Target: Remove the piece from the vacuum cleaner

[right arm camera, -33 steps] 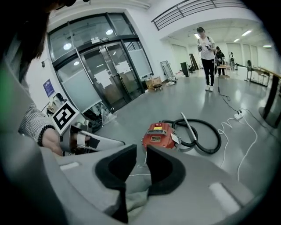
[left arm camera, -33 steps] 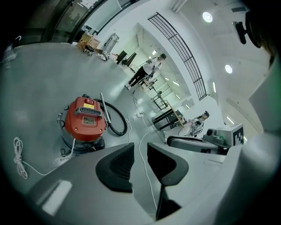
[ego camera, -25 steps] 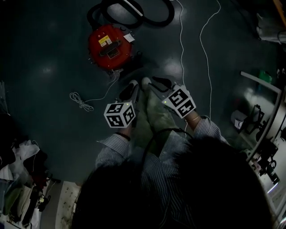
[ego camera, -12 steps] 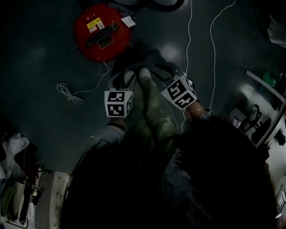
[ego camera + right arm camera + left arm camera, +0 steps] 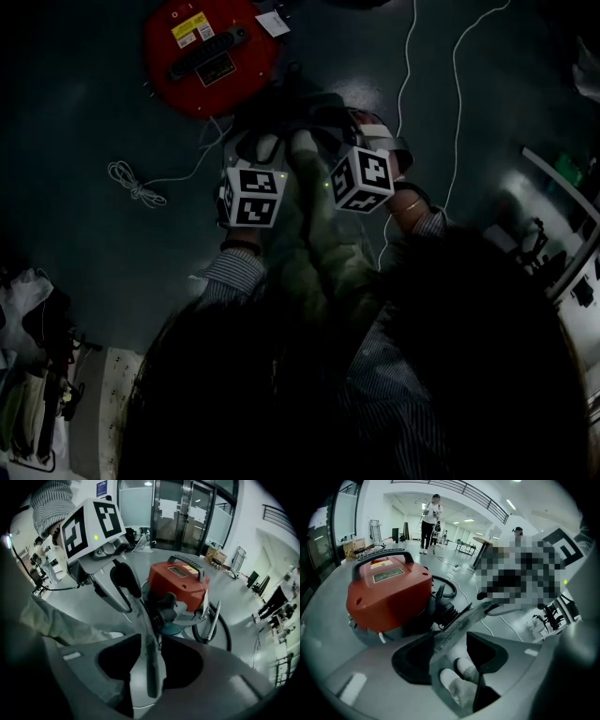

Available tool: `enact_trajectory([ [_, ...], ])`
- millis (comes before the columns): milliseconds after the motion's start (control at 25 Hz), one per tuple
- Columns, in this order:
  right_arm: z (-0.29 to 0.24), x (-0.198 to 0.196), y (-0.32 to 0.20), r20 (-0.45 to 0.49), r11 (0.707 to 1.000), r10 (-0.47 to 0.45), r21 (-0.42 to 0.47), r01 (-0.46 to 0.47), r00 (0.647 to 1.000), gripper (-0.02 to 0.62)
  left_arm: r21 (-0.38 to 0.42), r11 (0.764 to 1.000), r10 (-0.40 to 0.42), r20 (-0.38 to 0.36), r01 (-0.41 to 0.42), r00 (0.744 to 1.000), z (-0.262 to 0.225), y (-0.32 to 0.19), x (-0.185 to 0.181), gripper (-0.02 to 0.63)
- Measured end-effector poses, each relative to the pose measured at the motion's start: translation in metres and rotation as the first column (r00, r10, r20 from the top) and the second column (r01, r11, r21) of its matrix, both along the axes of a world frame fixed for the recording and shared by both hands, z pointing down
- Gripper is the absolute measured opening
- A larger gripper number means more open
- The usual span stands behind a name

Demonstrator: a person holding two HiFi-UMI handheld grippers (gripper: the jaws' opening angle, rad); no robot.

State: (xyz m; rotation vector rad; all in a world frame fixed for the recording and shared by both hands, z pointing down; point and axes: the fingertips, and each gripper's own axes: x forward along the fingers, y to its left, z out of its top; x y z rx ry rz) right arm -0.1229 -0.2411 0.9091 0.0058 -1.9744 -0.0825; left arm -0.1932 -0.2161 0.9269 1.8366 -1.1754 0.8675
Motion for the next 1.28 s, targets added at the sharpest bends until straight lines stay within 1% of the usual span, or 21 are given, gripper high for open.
enact_trajectory([
  [80,0.012,0.001,0.002,-0.041,1.0,-0.01,-0.004,0.01,0.999,0.126,0.001,0.999,0.04,0.031,-0.04,0.999,0.002,0.0,-0.001,0.23],
  [120,0.017,0.002,0.002,-0.056,1.0,-0.007,-0.001,0.007,0.998,0.106,0.006,0.998,0.062,0.05,-0.062,0.997,0.002,-0.001,-0.003,0.23],
  [200,0.022,0.003,0.0,-0.068,1.0,0.01,0.007,-0.01,0.998,0.046,0.008,0.994,0.105,0.085,-0.106,0.991,0.003,-0.001,-0.006,0.235],
  [240,0.023,0.003,-0.001,-0.068,1.0,0.019,0.006,-0.019,0.998,0.038,0.001,0.992,0.126,0.098,-0.127,0.987,0.005,0.0,-0.007,0.254],
  [320,0.023,0.003,-0.002,-0.065,0.999,0.031,-0.003,-0.032,0.997,0.031,-0.022,0.987,0.16,0.107,-0.159,0.981,0.011,0.003,-0.008,0.272],
  [400,0.023,0.003,-0.003,-0.062,0.999,0.037,-0.012,-0.038,0.997,0.029,-0.044,0.984,0.175,0.099,-0.171,0.98,0.018,0.006,-0.007,0.261],
  [440,0.023,0.003,-0.003,-0.061,0.999,0.04,-0.017,-0.042,0.997,0.028,-0.049,0.984,0.173,0.101,-0.169,0.98,0.02,0.007,-0.007,0.209],
  [480,0.023,0.002,-0.003,-0.06,0.999,0.046,-0.024,-0.048,0.997,0.026,-0.049,0.985,0.168,0.107,-0.163,0.98,0.021,0.007,-0.008,0.142],
  [520,0.023,0.002,-0.003,-0.057,0.998,0.056,-0.034,-0.058,0.997,0.025,-0.048,0.986,0.163,0.113,-0.158,0.98,0.022,0.007,-0.008,0.11],
  [640,0.02,0.002,-0.003,-0.045,0.993,0.093,-0.063,-0.096,0.995,0.02,-0.058,0.985,0.167,0.092,-0.162,0.982,0.021,0.01,-0.004,0.071],
  [720,0.019,0.004,-0.001,-0.048,0.993,0.095,-0.066,-0.098,0.994,0.018,-0.068,0.983,0.175,0.071,-0.171,0.982,0.021,0.016,0.002,0.047],
  [800,0.019,0.005,0.001,-0.055,0.992,0.097,-0.077,-0.101,0.994,0.017,-0.075,0.981,0.181,0.064,-0.177,0.981,0.02,0.019,0.004,0.037],
  [1000,0.014,0.012,0.013,-0.067,0.979,0.129,-0.148,-0.137,0.989,0.017,-0.089,0.972,0.222,0.047,-0.217,0.974,0.016,0.032,0.012,0.032],
  [1280,-0.005,0.027,0.033,-0.069,0.975,0.136,-0.167,-0.146,0.988,0.017,-0.096,0.977,0.192,-0.015,-0.192,0.981,-0.004,0.054,0.027,0.031],
])
